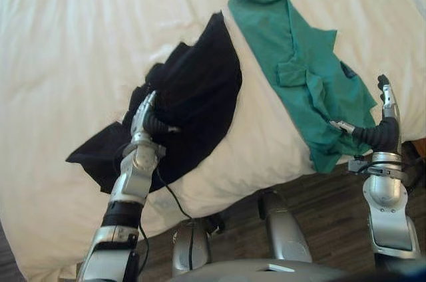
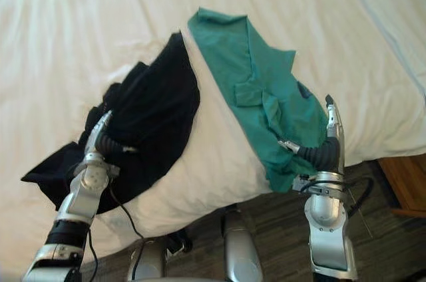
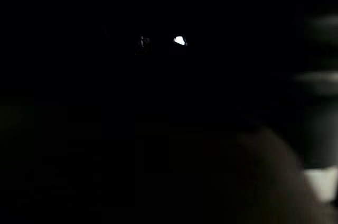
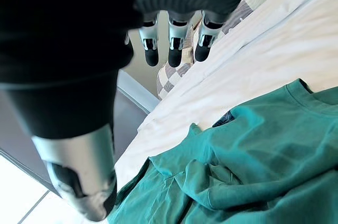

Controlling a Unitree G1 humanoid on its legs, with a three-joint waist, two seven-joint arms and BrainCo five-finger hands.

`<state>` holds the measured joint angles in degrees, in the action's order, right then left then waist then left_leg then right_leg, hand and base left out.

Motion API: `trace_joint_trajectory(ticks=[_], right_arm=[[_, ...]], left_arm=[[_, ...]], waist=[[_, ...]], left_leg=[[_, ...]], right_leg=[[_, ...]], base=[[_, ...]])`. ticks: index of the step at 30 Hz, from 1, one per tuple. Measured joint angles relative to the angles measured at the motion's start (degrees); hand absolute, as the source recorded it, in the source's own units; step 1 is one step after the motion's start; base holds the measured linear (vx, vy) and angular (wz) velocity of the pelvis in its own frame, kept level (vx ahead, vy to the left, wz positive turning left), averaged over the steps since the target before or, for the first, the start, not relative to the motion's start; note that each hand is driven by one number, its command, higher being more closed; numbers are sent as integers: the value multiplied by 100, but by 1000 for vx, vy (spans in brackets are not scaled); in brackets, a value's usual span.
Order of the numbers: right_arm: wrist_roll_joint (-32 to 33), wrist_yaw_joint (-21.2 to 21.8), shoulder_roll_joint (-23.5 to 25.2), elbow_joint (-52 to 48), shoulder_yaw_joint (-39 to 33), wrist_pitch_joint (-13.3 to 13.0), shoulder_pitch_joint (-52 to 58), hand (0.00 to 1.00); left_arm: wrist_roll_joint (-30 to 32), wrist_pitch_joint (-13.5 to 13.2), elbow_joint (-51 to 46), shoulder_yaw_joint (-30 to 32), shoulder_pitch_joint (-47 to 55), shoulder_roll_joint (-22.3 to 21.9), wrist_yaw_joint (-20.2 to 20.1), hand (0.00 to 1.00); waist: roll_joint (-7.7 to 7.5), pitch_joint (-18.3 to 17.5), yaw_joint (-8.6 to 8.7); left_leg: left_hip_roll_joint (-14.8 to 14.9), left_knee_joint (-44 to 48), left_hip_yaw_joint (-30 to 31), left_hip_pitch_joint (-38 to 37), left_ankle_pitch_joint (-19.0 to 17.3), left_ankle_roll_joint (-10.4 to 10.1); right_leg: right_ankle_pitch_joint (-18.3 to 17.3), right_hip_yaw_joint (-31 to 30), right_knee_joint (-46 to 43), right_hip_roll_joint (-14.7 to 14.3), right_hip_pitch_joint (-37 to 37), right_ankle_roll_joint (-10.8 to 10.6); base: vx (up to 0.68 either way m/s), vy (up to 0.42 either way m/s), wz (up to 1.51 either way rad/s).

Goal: Tidy the bed and pick cloth on bed and put in laundry

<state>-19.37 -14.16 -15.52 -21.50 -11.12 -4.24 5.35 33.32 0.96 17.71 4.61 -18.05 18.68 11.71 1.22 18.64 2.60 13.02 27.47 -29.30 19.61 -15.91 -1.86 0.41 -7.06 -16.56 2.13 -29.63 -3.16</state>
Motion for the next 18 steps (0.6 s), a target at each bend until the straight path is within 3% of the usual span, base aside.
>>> trace_joint_trajectory(ticks=[8, 11, 13, 14, 18], right_arm=[[4, -18, -396, -398, 1, -128, -353, 0], [-2, -14, -774, -399, -47, -131, -522, 0], [-14, 16, -1062, -397, -176, -129, -569, 0], [-28, 67, -1360, -345, -271, -124, -626, 0], [-87, 183, -1928, -67, -523, -108, -639, 0]], left_arm=[[163, -36, -837, -96, -108, 330, -32, 100], [46, -172, -1211, -297, -42, 454, -189, 100], [-394, -307, -1446, -421, 90, 456, -316, 100], [-760, -514, -1754, -479, 475, 456, -465, 100], [-1410, -758, -2252, -450, 1284, 473, -713, 100]], waist=[[22, 167, -70], [18, 176, -121], [15, 179, -191], [16, 181, -204], [15, 184, -220]], left_leg=[[55, 119, 93, 564, 51, 64], [37, 107, 165, 656, 67, 78], [-17, 42, 193, 685, 112, 84], [-83, -49, 228, 678, 156, 91], [-224, -251, 321, 639, 284, 94]], right_leg=[[268, 80, 279, 11, -332, -9], [271, 166, 311, 38, -363, -10], [269, 186, 315, 90, -391, -9], [265, 290, 318, 144, -392, -6], [258, 438, 317, 263, -374, 3]], base=[[-7, -24, 5], [59, -21, 11], [66, -5, 18], [63, -1, 21], [55, -1, 20]])
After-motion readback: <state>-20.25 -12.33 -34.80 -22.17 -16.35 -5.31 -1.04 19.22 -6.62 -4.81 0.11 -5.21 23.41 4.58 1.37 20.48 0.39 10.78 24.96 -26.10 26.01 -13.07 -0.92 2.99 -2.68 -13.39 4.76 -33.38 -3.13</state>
